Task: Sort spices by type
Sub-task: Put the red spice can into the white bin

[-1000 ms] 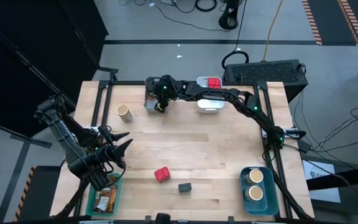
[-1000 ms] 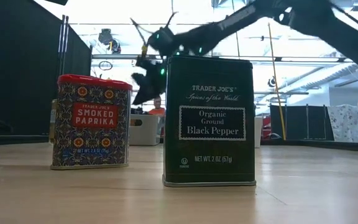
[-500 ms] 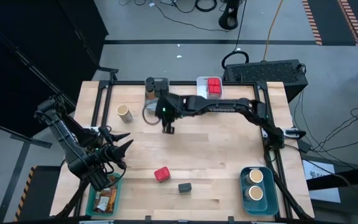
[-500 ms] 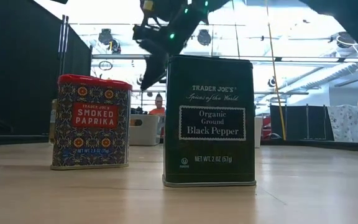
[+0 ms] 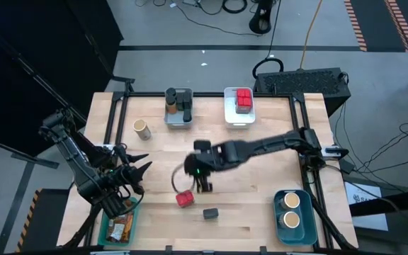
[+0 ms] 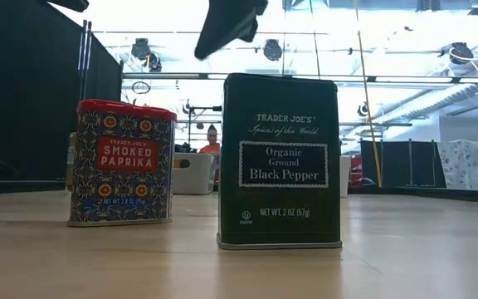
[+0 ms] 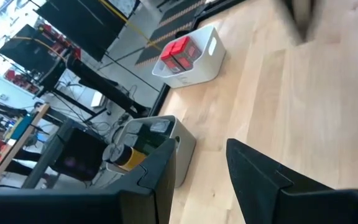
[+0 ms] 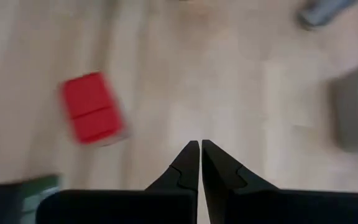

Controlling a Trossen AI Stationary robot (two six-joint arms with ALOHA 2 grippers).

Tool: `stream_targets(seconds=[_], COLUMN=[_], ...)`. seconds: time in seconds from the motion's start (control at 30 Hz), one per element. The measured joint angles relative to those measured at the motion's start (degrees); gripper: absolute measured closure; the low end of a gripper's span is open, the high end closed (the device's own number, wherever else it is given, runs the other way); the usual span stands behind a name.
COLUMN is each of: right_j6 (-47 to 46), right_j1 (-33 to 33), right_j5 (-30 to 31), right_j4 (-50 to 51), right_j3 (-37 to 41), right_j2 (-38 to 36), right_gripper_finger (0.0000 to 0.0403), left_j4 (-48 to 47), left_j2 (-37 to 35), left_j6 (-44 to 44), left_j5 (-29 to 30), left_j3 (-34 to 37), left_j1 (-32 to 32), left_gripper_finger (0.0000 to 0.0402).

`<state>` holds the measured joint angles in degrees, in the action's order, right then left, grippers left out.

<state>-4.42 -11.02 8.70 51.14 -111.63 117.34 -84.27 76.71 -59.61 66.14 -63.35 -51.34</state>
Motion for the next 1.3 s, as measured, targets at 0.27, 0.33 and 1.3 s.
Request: stream_targets(seconds=[0.27, 0.33, 1.3], right_j6=[-0.69, -0.70, 0.98], right_j1=[-7.44, -8.24, -6.43], right_j5=[-0.08, -0.08, -6.13], right_j4=[-1.95, -3.10, -15.77], right_j3=[-0.02, 0.07, -0.02], right_j2=[0.59, 0.75, 9.58], right_gripper_finger=[0.0403, 0.0402, 0.0038], left_j4=[0.00, 0.00, -0.18], left_j2=[0.00, 0.00, 0.02], left_j6=[0.02, 0.10, 3.41], left_j5=[-0.32, -0.71, -0.43], left_j3=[0.00, 0.00, 0.00], left_j1=[-0.01, -0.01, 0.01], left_gripper_finger=[0.0258, 0.0258, 0.0258])
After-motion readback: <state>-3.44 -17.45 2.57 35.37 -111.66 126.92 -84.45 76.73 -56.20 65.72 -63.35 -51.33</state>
